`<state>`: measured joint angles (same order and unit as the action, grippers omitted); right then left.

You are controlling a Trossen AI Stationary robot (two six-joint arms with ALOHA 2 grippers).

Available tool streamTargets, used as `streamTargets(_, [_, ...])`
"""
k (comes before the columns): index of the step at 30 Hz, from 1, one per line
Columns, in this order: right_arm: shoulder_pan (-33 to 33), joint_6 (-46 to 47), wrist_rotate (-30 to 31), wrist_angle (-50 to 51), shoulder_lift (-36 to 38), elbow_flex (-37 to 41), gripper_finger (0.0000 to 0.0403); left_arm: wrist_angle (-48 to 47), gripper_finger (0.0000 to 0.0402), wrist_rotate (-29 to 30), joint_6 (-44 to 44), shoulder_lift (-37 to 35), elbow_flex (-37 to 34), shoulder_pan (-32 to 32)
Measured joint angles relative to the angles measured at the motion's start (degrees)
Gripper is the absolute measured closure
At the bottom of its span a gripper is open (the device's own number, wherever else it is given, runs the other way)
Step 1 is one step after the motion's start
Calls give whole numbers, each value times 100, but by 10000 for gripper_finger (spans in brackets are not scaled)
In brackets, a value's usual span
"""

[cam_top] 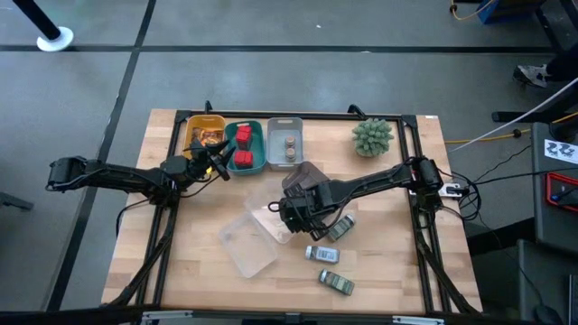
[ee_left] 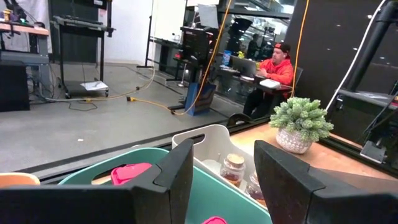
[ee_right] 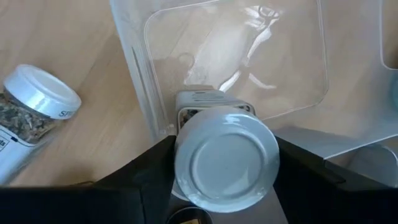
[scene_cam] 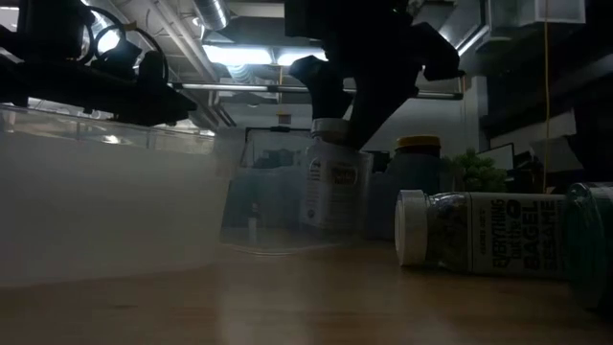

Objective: Sort spices by type
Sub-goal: Put the white seasoning bottle into the top transparent bin

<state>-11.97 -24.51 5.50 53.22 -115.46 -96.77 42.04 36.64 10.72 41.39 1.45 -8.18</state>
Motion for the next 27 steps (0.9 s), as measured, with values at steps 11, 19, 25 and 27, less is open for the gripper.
streamTargets(11, [-3,28,187,64,7,0,164,-28,247,0,-2,0,0,-1])
streamTargets(19, [-4,540,770,-54,11,0,164,-122,247,-2,-2,0,0,-1])
streamTargets(25, [-4,542,844,-107,1,0,164,-52,247,-2,-2,0,0,-1])
streamTargets(27, [-4,572,838,-95,-1,0,164,73,247,-2,-24,0,0,-1])
